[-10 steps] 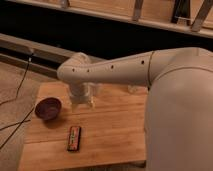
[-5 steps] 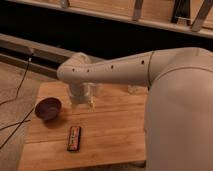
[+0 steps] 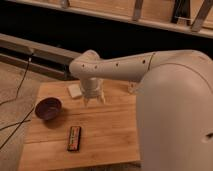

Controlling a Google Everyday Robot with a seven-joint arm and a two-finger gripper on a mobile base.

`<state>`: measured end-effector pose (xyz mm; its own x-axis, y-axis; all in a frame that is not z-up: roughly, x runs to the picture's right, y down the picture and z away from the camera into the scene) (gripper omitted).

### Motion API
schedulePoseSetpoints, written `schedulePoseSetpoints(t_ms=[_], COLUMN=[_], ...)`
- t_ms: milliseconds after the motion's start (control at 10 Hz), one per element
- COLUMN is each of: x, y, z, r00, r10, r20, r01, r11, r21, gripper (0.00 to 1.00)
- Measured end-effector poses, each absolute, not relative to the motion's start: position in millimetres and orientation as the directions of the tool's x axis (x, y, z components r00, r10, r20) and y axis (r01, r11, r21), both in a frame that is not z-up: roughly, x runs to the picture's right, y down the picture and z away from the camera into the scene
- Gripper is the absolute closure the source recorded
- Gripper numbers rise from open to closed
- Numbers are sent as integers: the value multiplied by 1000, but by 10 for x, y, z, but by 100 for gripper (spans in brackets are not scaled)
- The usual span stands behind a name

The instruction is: Knock the bottle over

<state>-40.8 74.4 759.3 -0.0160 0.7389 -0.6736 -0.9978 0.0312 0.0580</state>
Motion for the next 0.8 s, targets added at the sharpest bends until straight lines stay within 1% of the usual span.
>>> schedulePoseSetpoints(t_ms=[300,600,800], x=[-103,254,422], y=[409,209,117], z=[7905,8152,8302], r00=[-97,-168,-176], r10=[761,767,776], r20=[-641,-619,-606], r01=[-995,-985,-983], r11=[-68,-153,-169], r21=[70,78,69], gripper=[35,35,35])
